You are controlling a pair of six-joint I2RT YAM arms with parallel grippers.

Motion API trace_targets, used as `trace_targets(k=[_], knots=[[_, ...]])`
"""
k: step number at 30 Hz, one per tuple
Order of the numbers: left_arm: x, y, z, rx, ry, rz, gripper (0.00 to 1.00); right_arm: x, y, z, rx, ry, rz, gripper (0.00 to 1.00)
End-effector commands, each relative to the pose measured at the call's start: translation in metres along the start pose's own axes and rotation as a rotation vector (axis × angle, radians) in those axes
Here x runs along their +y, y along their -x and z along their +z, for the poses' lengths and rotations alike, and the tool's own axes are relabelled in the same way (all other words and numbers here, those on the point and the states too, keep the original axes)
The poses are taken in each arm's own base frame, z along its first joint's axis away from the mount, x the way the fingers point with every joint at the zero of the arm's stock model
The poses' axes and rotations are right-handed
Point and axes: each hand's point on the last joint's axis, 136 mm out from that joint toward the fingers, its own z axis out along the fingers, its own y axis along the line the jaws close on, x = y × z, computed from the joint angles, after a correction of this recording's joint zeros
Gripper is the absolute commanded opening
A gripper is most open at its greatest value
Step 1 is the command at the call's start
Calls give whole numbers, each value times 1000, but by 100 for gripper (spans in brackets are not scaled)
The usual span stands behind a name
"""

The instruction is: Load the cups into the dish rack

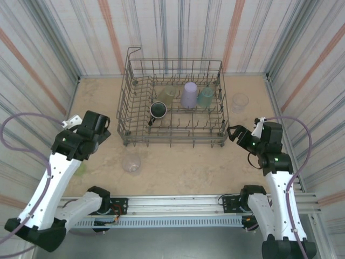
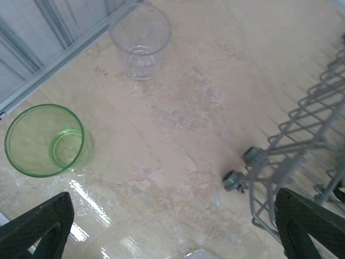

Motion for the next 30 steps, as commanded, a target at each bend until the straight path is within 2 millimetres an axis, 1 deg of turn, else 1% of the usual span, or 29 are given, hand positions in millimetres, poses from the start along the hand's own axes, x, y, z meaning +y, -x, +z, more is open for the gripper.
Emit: trace_targets(k=[1,7,12,15,18,23,30], knots=[[-14,2,17,60,-73,29,99,-2,3,7,-37,-14,29,99],[-11,-3,52,154,-42,27,99,0,1,20,-2,-59,-8,99],[-1,-9,71,175,6,8,99,1,-3,32,44,-68,-27,99],[7,-15,78,187,29,-13,99,2,-3,36,66,-70,-42,99],[17,-16,84,179,70,-18,99,3,-1,37,78,-77,-61,99],[41,-13,97,171,197,32,99,5,2,34,63,-73,-78,99],[54,-20,119,227,199,-43,99,13,3,33,67,-38,-68,99]])
